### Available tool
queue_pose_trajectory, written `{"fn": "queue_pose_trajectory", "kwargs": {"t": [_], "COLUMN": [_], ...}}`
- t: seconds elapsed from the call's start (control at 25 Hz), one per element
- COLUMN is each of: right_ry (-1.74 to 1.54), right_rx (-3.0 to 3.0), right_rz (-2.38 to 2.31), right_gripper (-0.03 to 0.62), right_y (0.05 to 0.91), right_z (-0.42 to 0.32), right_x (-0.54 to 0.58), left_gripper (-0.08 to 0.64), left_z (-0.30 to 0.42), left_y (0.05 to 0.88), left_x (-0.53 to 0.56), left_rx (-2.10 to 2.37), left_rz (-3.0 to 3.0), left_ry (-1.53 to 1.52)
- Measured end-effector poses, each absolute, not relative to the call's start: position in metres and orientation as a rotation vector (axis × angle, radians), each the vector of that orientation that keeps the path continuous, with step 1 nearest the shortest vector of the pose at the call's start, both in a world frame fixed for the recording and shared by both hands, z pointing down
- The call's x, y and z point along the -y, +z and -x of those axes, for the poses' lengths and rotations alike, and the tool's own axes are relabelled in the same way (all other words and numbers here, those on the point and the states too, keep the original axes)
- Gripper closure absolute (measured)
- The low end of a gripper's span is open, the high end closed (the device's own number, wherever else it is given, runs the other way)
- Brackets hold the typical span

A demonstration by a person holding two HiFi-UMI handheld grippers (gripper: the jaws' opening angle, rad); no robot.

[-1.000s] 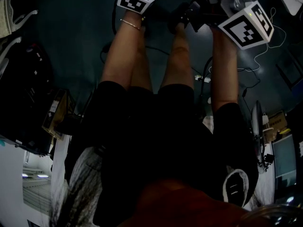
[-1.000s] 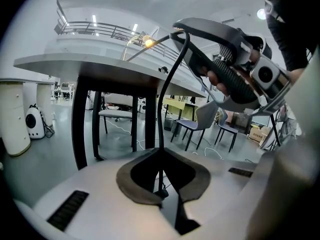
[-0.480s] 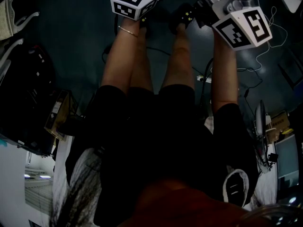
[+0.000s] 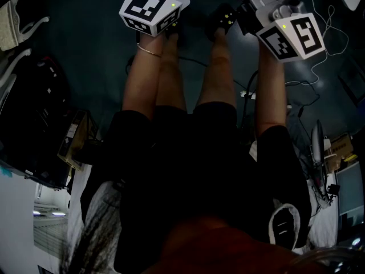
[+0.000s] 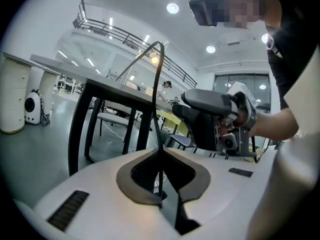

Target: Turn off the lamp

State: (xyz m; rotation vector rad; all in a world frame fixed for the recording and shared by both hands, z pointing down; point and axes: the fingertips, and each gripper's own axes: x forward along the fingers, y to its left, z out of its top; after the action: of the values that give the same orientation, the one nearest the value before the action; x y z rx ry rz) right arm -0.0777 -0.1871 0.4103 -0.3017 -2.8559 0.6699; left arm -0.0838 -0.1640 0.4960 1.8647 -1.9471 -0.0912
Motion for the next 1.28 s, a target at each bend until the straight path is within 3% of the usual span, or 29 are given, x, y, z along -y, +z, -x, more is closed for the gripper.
{"fn": "queue_pose_trajectory", "kwargs": {"t": [1.28], "right_ry": [0.086], "right_rx": [2.718], "right_rz": [0.733], "right_gripper": [0.445], "right_y": [0.478], "right_z": [0.055], "right_x": [0.141], "left_gripper": [0.537], "left_z": [0.072], "left_y": [0.401], "left_x": [0.166], "left_rx": [1.930], "left_rz": [-2.038], "left_ry": [-0.097]}}
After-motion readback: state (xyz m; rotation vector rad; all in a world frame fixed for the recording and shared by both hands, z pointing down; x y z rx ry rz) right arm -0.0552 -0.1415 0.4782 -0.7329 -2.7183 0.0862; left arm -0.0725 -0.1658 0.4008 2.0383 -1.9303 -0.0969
